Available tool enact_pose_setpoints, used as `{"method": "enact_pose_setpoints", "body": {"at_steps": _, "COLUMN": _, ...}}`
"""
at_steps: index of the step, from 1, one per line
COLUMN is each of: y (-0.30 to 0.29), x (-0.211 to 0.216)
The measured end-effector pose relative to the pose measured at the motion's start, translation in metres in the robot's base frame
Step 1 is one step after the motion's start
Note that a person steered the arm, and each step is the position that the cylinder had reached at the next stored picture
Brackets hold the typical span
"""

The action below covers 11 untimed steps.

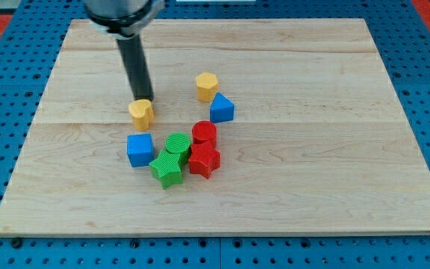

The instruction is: Push the yellow hexagon towards the top center of the board

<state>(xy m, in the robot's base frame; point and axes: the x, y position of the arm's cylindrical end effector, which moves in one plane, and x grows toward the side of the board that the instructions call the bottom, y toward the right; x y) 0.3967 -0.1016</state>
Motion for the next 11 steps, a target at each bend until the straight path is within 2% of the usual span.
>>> {"method": "enact_pose_setpoints", "body": {"at_steps": 2, "y": 0.106, "x": -0.021}}
{"method": "enact_pose_setpoints", "body": {"at_steps": 3, "y": 0.151, "x": -0.056}}
{"method": "enact_pose_setpoints", "body": {"at_steps": 4, "y": 0.193, "x": -0.060}}
{"method": "enact_pose_setpoints", "body": {"at_steps": 5, "y": 0.202, "x": -0.069}}
{"method": "enact_pose_setpoints", "body": {"at_steps": 6, "y": 0.169, "x": -0.122}}
{"method": "enact_pose_setpoints", "body": {"at_steps": 7, "y": 0.131, "x": -0.147}}
{"method": "enact_pose_setpoints", "body": {"at_steps": 8, "y": 0.152, "x": -0.096}}
{"method": "enact_pose_setpoints", "body": {"at_steps": 9, "y": 0.167, "x": -0.076}}
{"method": "enact_pose_setpoints", "body": {"at_steps": 10, "y": 0.240, "x": -0.113}}
{"method": "enact_pose_setpoints", "body": {"at_steps": 11, "y": 0.254, "x": -0.165}}
